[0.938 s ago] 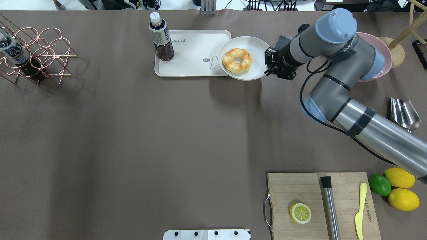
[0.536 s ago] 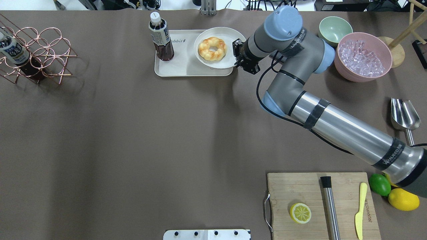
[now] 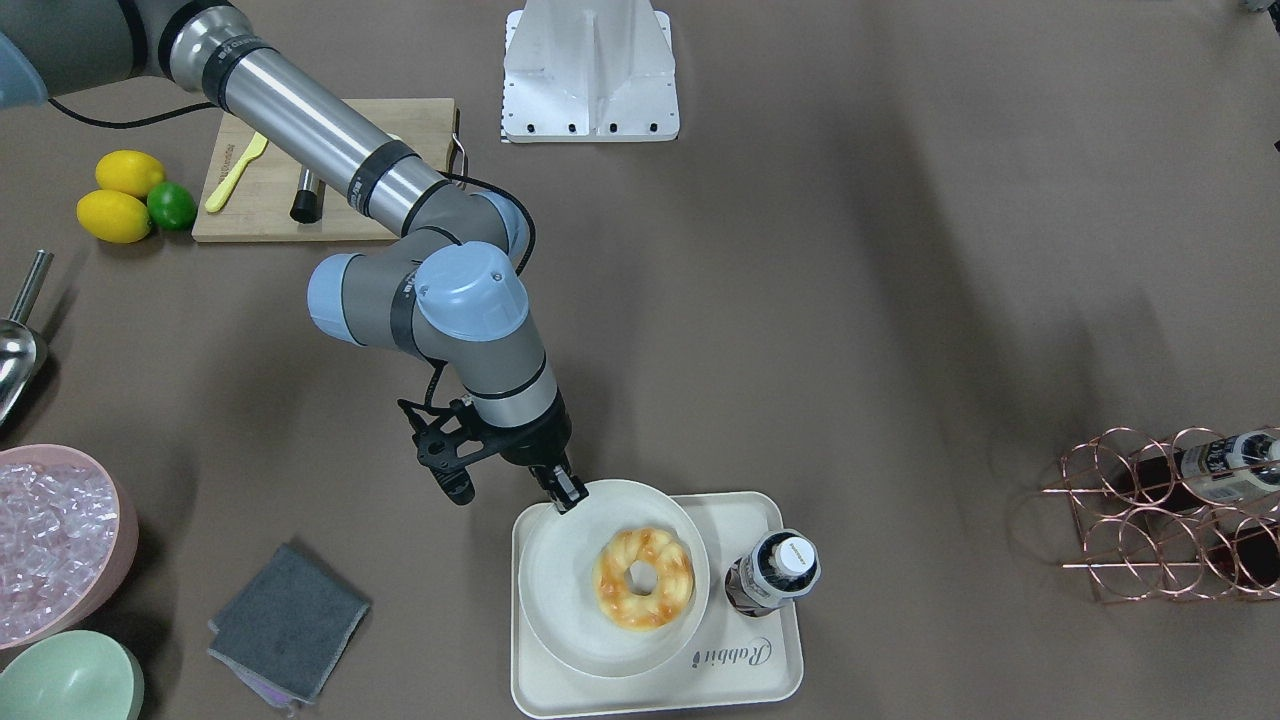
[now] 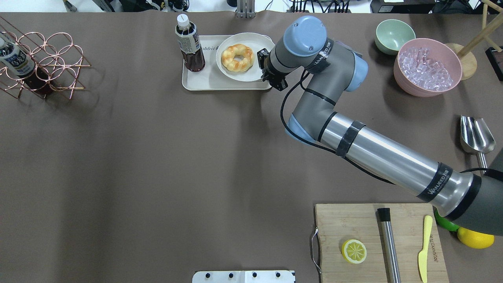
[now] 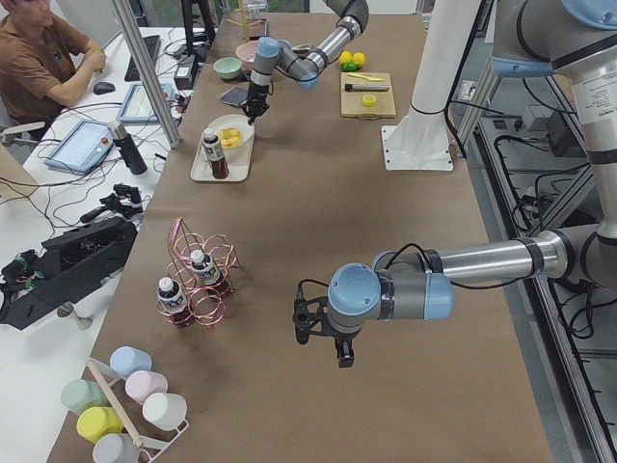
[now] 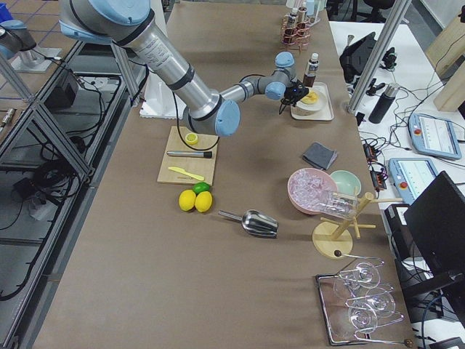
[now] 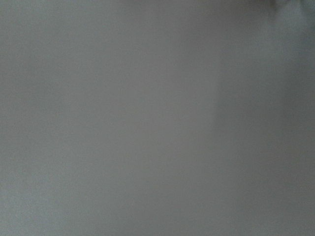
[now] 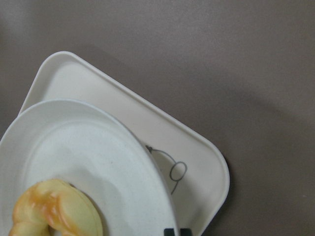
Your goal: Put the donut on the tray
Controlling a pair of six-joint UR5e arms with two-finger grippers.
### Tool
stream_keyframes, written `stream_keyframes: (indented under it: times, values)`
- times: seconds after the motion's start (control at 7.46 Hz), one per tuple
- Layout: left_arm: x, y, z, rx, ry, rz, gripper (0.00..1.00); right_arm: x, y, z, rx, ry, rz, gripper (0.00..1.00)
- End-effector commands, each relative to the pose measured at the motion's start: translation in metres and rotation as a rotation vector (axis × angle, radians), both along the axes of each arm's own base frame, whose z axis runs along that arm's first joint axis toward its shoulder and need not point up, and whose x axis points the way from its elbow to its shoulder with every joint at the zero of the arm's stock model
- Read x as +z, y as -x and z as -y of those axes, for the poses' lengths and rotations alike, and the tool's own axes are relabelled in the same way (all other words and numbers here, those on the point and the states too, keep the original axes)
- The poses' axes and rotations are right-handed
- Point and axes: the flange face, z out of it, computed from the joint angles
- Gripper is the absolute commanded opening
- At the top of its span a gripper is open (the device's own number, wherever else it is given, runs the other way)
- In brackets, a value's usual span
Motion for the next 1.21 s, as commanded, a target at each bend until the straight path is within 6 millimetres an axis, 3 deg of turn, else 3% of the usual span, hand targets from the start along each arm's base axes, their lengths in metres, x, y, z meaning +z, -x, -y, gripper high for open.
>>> stream_keyframes:
  times: [0.0,0.27,0.4,0.54,0.67,0.8,0.94,1.07]
  values:
    - [0.001,0.0,-0.002,0.0,-0.008,0.001,0.98,-0.004,0.016,0.002,0.01,0.011,-0.016,0.0]
    - [0.001,0.0,-0.003,0.0,-0.011,0.001,0.98,-0.01,0.025,0.014,0.016,0.029,-0.036,0.0]
    - [0.002,0.0,-0.004,0.0,-0.011,0.001,0.98,-0.009,0.025,0.015,0.015,0.03,-0.035,0.27]
    - [0.001,0.0,-0.003,0.0,-0.011,0.001,0.98,-0.01,0.024,0.016,0.014,0.029,-0.034,0.91]
    - [0.001,0.0,-0.004,0.0,-0.011,-0.001,0.98,-0.014,0.022,0.015,0.013,0.024,-0.025,1.0]
    - [0.001,0.0,-0.004,-0.002,-0.013,-0.001,0.98,-0.015,0.005,0.023,0.011,0.021,-0.015,1.0]
    - [0.001,0.0,-0.004,-0.002,-0.014,0.001,0.98,-0.01,-0.029,0.031,-0.037,0.031,0.007,1.0]
    - [0.003,0.0,-0.004,-0.001,-0.01,0.001,0.98,-0.009,-0.073,0.021,-0.077,0.057,-0.007,1.0]
